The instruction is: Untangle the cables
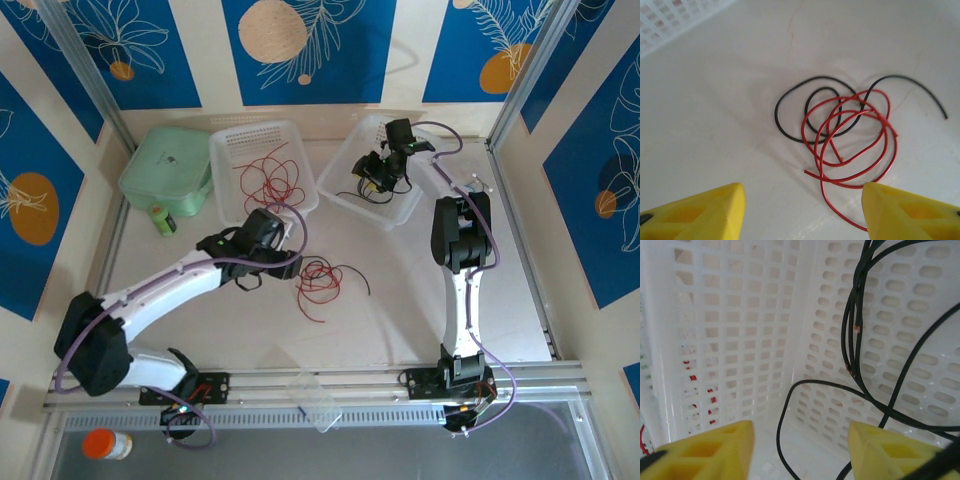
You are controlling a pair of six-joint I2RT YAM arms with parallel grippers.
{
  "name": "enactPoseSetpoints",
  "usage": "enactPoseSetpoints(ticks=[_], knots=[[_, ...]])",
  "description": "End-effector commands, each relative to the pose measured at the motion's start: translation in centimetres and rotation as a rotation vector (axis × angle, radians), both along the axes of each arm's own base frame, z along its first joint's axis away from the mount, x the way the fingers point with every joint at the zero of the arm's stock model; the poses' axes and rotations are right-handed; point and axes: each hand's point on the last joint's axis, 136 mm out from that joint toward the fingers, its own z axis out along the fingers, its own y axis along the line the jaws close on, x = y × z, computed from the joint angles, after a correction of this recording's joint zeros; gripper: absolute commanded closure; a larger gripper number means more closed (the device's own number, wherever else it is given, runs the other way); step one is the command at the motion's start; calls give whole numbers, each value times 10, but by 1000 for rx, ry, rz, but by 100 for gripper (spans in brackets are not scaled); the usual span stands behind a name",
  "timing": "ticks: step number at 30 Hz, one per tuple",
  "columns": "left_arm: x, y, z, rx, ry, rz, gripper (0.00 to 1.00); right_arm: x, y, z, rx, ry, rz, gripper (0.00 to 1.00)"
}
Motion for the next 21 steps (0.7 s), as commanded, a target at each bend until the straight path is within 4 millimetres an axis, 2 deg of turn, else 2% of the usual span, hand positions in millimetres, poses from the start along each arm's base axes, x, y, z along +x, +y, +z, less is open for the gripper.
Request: enactPoseSetpoints(ticks=[1, 4, 12, 18, 21], knots=[[-4, -10, -18, -9, 45, -13, 39, -16, -1, 47, -19, -72, 37, 37], [-2, -15, -29, -8, 61, -16, 40, -26, -5, 62, -38, -89, 39, 28], [-1, -28, -52, -10, 114, -47, 43, -60, -19, 95, -116, -95, 14, 24], [-6, -38, -67, -10, 152, -90, 51, -108, -21, 129, -176, -171, 10, 26], [-6, -44, -74, -11, 159, -113, 54, -139, -21, 134, -190, -194, 12, 28]])
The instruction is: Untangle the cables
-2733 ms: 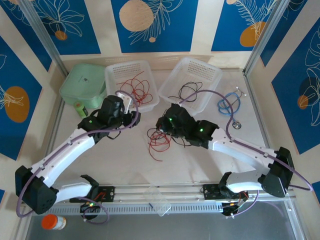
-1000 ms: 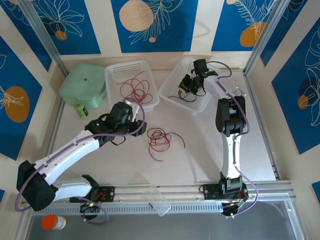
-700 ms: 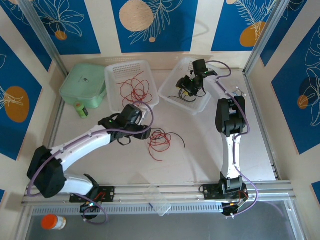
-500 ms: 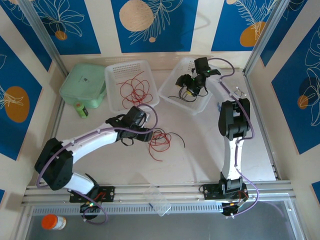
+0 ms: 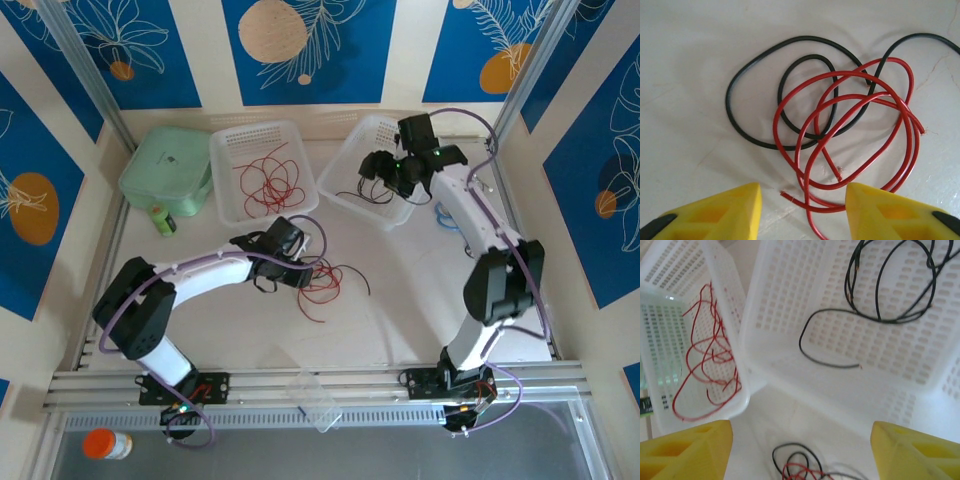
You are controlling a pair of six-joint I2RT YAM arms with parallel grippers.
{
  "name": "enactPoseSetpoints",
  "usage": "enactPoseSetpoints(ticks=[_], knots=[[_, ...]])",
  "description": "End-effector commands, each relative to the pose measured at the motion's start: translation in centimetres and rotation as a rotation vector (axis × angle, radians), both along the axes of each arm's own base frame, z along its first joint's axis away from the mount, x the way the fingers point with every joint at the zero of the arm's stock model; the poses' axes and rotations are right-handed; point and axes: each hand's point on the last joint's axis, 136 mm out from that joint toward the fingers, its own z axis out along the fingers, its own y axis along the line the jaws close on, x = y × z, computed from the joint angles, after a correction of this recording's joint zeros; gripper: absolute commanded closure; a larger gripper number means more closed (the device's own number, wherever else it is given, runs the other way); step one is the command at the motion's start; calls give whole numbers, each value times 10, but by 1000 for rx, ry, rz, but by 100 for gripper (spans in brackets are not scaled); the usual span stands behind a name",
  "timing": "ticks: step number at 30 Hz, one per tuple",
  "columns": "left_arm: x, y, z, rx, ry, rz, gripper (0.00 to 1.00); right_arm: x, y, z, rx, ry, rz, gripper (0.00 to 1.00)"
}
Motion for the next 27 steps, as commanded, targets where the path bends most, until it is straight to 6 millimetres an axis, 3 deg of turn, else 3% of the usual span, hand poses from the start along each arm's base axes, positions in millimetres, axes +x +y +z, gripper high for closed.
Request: enactPoseSetpoints(ticks=[1, 11, 27], knots=[[-3, -15, -5, -29, 9, -48, 54, -31, -5, 8, -34, -26, -9, 28], [9, -23, -17, 27, -48, -89, 64, -96, -12, -8, 31, -12, -30, 32], [14, -33, -17, 6, -60, -95, 86, -129, -18, -17, 76, 2, -51, 34]])
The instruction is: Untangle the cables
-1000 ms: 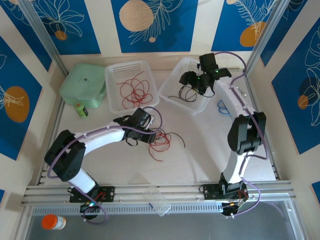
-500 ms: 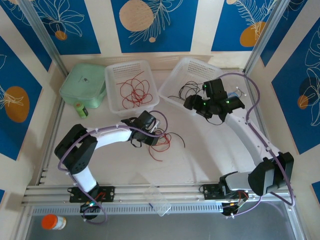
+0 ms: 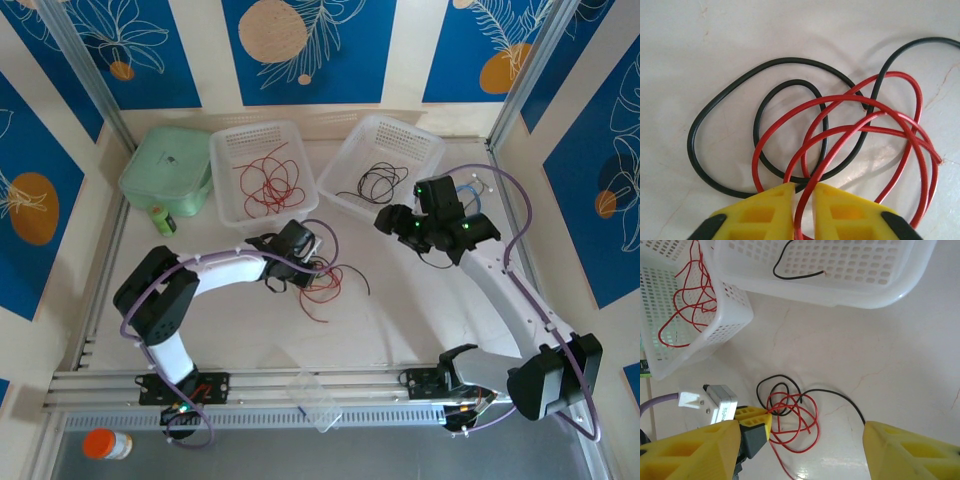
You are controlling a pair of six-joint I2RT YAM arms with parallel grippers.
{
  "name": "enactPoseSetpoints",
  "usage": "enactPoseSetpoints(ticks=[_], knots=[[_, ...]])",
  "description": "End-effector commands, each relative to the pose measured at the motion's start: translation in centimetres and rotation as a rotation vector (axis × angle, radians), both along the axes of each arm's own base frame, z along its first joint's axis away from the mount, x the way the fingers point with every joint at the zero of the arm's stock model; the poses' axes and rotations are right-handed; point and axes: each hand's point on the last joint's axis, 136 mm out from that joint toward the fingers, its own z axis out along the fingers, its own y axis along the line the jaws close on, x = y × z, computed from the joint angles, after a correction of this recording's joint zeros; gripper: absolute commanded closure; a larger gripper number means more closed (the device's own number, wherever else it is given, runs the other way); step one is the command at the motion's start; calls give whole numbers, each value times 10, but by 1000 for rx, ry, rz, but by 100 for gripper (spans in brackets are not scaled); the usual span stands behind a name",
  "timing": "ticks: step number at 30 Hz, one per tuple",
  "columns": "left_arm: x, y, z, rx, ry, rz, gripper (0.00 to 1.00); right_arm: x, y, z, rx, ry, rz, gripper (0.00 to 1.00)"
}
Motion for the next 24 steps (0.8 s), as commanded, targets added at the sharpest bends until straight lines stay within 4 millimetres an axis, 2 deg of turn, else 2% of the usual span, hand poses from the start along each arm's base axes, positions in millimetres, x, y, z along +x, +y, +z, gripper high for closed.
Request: enactPoseSetpoints(ticks=[1, 4, 8, 12, 17, 21, 24], knots=[[1, -13, 5, -19, -14, -28, 88, -10, 5, 1, 34, 2, 5, 34], [1, -15, 11, -27, -23, -29, 99, -19, 11, -2, 57, 6, 19, 34], [2, -20, 38, -69, -56, -31, 100, -31, 26, -16, 89, 36, 45, 34], [-1, -24, 84, -117, -107, -46, 100, -40, 45, -42, 99, 90, 61, 37], [-15, -20, 147, -144, -175, -77, 100, -44, 71, -72, 125, 140, 65, 42], [-26, -3, 190, -123, -221, -53, 100, -42, 85, -78, 155, 138, 64, 47], [-30, 12, 218, -112, -258, -22, 100, -38, 83, -73, 158, 117, 66, 47]])
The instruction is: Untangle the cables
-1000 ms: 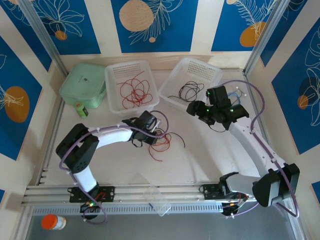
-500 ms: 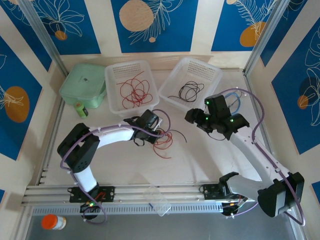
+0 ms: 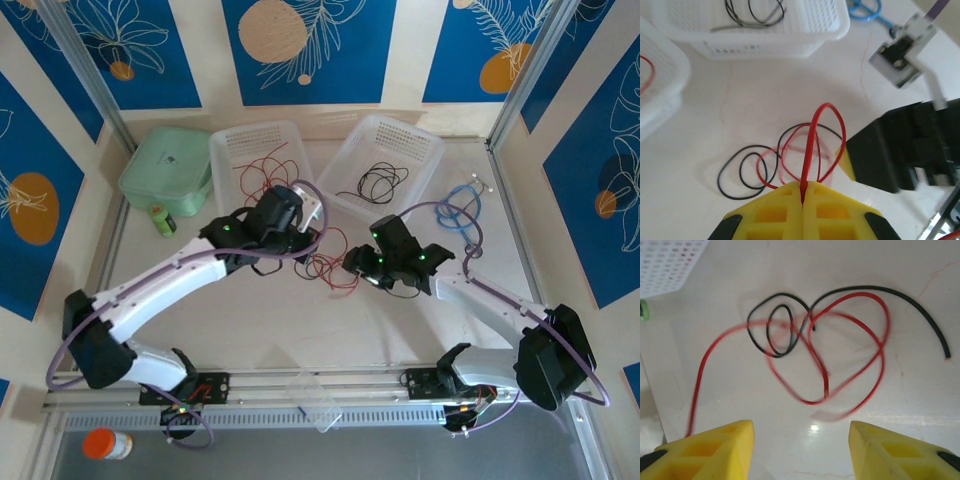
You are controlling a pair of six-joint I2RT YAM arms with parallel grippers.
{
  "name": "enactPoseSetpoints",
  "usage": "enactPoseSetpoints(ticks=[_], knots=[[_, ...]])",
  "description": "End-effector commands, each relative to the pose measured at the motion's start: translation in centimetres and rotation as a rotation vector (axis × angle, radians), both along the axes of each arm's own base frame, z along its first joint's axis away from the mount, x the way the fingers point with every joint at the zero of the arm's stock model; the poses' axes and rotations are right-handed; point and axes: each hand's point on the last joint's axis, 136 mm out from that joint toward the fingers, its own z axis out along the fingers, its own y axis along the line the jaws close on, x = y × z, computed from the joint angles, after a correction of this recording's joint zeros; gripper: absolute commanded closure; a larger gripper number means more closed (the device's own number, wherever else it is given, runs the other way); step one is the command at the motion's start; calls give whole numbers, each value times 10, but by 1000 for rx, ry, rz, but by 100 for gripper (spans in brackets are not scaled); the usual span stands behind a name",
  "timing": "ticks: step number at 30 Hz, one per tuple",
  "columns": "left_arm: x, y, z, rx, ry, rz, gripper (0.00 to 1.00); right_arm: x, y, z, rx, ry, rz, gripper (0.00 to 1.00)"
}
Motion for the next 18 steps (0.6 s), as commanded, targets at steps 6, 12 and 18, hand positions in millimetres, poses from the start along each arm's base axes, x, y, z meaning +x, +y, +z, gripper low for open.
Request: enactPoseSetpoints(ticks=[6, 12, 18], knots=[[-15, 44, 43, 69, -50, 74, 100, 11, -15, 24, 74, -60, -50, 51], [-17, 45, 85, 5, -117, 65, 100, 9, -1, 7, 148, -3, -42, 52], [-19, 49, 102, -22, -151, 63, 100, 17, 39, -5, 236, 86, -47, 51]])
